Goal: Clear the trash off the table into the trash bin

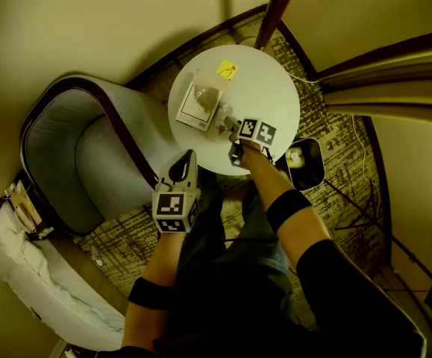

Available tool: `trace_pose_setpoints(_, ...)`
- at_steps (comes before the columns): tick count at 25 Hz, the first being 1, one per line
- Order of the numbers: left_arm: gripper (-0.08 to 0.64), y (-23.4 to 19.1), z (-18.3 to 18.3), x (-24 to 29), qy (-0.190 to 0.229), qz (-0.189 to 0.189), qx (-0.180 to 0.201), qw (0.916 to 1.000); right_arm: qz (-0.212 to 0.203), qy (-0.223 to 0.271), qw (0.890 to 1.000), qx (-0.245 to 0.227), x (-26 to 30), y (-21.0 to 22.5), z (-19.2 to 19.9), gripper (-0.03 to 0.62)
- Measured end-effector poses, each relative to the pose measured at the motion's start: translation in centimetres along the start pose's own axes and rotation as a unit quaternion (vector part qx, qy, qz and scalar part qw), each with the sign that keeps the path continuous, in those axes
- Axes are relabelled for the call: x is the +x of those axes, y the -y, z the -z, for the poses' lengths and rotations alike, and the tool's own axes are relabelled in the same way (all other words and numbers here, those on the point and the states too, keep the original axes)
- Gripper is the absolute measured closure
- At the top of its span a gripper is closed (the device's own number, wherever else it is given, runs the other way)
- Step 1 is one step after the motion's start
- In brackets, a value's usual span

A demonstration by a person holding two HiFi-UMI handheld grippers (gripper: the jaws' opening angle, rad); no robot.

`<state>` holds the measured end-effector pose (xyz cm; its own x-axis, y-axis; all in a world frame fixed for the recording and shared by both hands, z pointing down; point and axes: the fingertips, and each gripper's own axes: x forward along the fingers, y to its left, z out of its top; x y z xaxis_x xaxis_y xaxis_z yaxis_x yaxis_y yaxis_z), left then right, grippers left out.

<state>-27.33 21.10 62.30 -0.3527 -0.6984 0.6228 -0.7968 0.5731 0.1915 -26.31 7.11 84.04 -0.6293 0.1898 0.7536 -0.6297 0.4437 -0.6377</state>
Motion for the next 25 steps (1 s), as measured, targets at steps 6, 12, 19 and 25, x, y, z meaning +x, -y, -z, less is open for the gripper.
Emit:
trace_pose_setpoints(6,0.560,-1.2,1.0,0.2,-0.007,-0.008,-0.010,0.9999,0.001,-0.015,1.000,-0.013,1.1,0.2,0.3,0.362)
trace_pose_setpoints(12,0.560,-1.3,1.4,0.4,-0.015,-0.003,-0.016,0.9997,0.007,-0.034,0.999,-0.021,1.9,0.3,0.7,0.422)
trace_pose_setpoints(19,0.560,-0.9,1.9,0.7,-0.023,0.007,-0.018,0.9995,0.023,-0.048,0.998,-0.035,2.3,1.4,1.1,0.538)
trace_pose_setpoints(25,0.560,-1.0,2.2,0.7,-0.026,0.006,-0.020,0.9995,0.010,-0.044,0.998,-0.034,1.8,1.3,1.0,0.558)
